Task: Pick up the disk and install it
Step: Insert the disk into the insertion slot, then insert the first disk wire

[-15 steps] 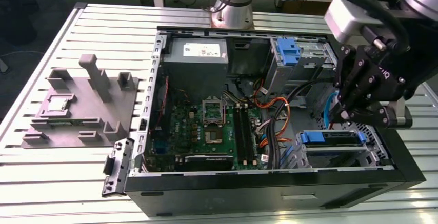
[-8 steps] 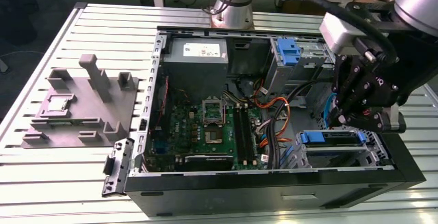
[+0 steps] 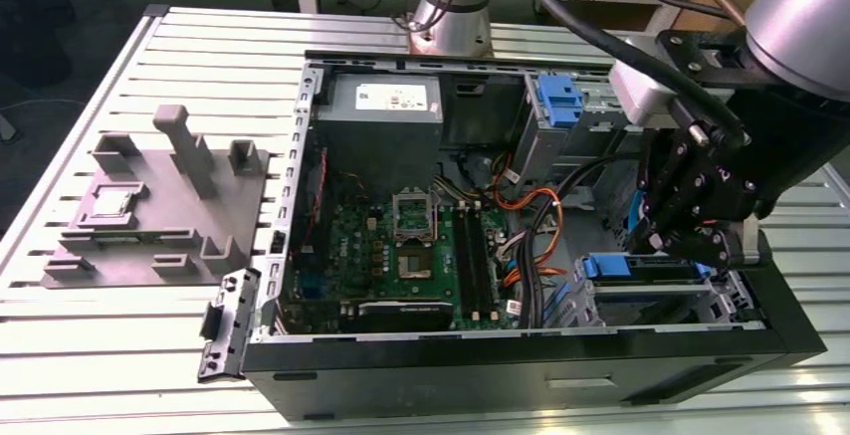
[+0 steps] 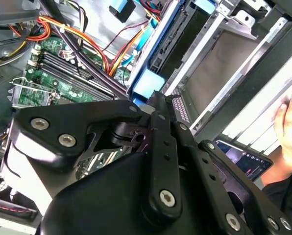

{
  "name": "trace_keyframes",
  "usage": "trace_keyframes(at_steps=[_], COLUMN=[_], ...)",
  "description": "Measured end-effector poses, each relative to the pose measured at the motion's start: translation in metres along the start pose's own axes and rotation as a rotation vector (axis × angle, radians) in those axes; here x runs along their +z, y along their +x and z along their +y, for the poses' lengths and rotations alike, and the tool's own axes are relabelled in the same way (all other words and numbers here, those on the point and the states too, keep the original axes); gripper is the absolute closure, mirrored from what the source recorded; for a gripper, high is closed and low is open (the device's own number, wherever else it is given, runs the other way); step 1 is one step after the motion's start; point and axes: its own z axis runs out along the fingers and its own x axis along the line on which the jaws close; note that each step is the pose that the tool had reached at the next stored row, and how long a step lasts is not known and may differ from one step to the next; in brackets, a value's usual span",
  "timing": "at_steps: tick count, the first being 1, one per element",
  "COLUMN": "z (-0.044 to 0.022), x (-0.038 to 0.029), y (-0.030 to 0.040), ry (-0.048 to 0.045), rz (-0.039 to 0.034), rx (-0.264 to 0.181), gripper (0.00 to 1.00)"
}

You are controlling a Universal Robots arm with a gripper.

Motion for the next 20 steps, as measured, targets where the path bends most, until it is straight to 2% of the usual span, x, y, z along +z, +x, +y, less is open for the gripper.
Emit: trace_keyframes(at_steps=[4, 14, 16, 20], z=[0.0000, -0.0001, -0.0018, -0.0097], x=[0.0031, 0.0034, 0.0035, 0.0035], y=[0.0001, 0.0001, 0.0001, 0.0000], ry=[0.0001, 0.0001, 0.0001, 0.0001], rz=[0.0000, -0.0001, -0.0002, -0.0002], rx=[0.000, 0.000, 0.000, 0.000], gripper=[0.90, 0.90, 0.90, 0.90])
